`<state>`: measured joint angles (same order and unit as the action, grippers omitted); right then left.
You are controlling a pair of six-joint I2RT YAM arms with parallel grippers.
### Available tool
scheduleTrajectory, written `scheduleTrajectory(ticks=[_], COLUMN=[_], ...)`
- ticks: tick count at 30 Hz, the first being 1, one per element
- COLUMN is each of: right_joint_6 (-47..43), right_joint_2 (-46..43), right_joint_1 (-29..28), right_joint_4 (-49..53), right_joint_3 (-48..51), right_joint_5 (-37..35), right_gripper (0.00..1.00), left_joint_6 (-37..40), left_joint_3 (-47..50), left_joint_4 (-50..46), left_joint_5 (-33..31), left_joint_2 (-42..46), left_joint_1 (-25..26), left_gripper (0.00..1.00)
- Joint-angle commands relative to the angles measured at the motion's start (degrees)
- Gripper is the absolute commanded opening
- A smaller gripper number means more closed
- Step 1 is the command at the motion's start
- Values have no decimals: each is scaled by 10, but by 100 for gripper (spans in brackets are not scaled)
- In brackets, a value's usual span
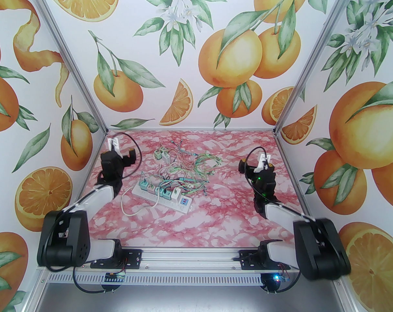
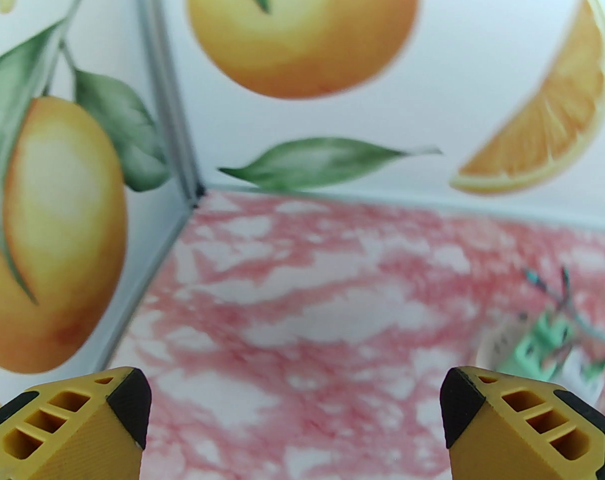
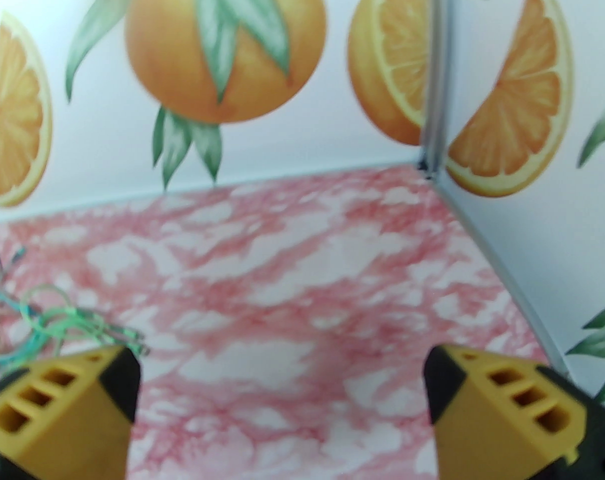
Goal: Pull the plug off the socket
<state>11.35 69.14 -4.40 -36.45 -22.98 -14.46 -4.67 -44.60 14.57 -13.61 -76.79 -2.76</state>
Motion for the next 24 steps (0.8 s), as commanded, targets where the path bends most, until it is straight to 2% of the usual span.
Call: scheduleTrajectory(ticks=[1,4,7,10,14,15,16,18,24], right_joint_6=[167,199,201,205,189,181,172,172,149], right_joint_2=[-63,-79,-69,-57,-54,-55,-54,-50,-36], right_joint_1=[5,15,12,-12,-62,-86,-140,-178,-257], right_joint_4=[187,223,268,321,354,363,373,382,390], right_joint_3=[-58,-85,-124,-158,-175,-178,-185,-189,-201], right_joint_5=[-56,32,111,143,137,125,111,93,53], right_gripper=[100,100,100,100,100,100,100,100,100], left_joint_6=[-114,-144,-178,-235,-272,-289,-319,-346,-400], left_joint_3=[-83,-117,-100,-79,-60,-49,-20,4,76], left_joint_4=[-255,-349,-378,-421,-458,-471,-497,-518,-494], left_joint_5=[26,82,119,140,170,170,172,178,236], left_joint_2=[4,2,27,52,68,78,103,126,151], left_joint_1=[-43,-64,-71,-75,-78,-78,-77,-78,-78], left_gripper=[100,100,100,94,83,75,70,64,58])
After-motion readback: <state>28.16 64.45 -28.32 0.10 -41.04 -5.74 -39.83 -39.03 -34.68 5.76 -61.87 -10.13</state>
